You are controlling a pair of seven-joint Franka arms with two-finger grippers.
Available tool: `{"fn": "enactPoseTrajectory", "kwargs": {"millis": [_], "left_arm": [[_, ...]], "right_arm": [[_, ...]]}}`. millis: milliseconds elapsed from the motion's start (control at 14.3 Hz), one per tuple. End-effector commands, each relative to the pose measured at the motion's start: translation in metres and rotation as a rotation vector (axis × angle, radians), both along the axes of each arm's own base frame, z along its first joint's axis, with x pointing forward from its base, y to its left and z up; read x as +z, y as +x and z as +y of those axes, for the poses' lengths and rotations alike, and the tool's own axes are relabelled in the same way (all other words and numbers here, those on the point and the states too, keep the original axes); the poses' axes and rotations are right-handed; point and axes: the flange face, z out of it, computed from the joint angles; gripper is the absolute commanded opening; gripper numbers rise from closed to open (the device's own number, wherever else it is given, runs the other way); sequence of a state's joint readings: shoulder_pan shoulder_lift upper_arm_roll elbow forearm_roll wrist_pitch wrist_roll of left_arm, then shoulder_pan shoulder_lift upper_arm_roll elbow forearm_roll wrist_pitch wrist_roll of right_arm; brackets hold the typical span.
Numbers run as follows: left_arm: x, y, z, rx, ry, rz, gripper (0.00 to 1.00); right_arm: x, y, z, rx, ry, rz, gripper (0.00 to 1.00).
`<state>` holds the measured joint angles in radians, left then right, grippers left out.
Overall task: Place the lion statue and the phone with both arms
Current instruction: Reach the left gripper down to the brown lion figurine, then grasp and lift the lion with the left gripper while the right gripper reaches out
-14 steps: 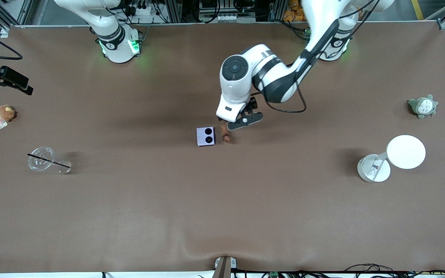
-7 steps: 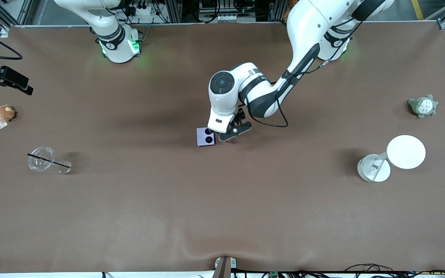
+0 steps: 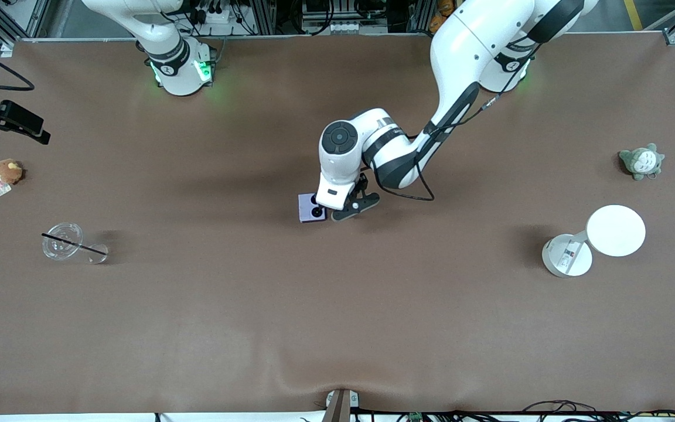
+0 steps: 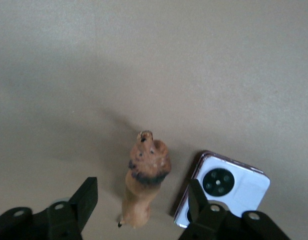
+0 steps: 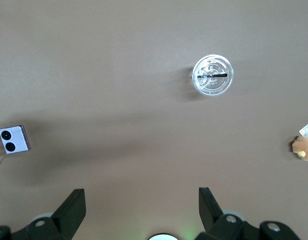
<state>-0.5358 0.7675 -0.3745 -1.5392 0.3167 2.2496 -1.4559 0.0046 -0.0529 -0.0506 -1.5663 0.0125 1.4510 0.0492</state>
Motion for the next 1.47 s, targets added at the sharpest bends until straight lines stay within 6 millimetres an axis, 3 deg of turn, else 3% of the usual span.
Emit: {"fn": "enactPoseTrajectory", "kwargs": {"millis": [0,210,280,351,421,491,631,701,982,1122,1332,1402], "left_arm": [[-0.011,0.004,-0.005,0.012,-0.004,-0.041,0.74],[-0.022,0.004,-0.004,0.019,-0.007,-0.033,0.63],[-0.022,0.004,-0.004,0.018,-0.006,-0.033,0.5],[-0.022,0.004,-0.004,0.017,-0.005,-0.034,0.25],[-0.021,0.004,-0.004,0.016,-0.006,-0.036,0.08],[-0.018,0.005,-0.004,0.014,-0.006,-0.04,0.0],[-0.013,0.008,-0.001,0.013,-0.006,-0.044,0.0],[-0.003,0.013,0.003,0.016,-0.008,-0.055,0.0],[0.046,0.038,0.037,-0.031,0.064,-0.066,0.0],[0.07,0.041,0.055,-0.085,0.111,-0.051,0.0],[0.098,0.051,0.092,-0.107,0.131,-0.055,0.0],[0.106,0.057,0.107,-0.129,0.134,-0.057,0.0]], "right_arm": [[0.003,0.001,0.0,-0.008,-0.006,0.001,1.0],[0.002,0.001,0.0,-0.011,-0.006,0.002,1.0],[0.002,0.001,0.0,-0.012,-0.004,0.002,1.0],[0.003,0.001,0.0,-0.012,-0.004,-0.001,1.0],[0.003,0.001,0.0,-0.017,-0.005,-0.005,1.0],[0.004,0.002,-0.001,-0.023,-0.004,-0.008,1.0],[-0.001,0.006,0.004,-0.014,0.02,-0.002,1.0],[-0.013,0.012,0.009,-0.01,0.043,0.024,1.0],[-0.094,0.052,0.038,0.02,0.109,0.161,1.0],[-0.138,0.08,0.056,0.034,0.135,0.214,1.0],[-0.197,0.104,0.097,0.101,0.127,0.274,1.0],[-0.213,0.106,0.128,0.15,0.118,0.274,1.0]]}}
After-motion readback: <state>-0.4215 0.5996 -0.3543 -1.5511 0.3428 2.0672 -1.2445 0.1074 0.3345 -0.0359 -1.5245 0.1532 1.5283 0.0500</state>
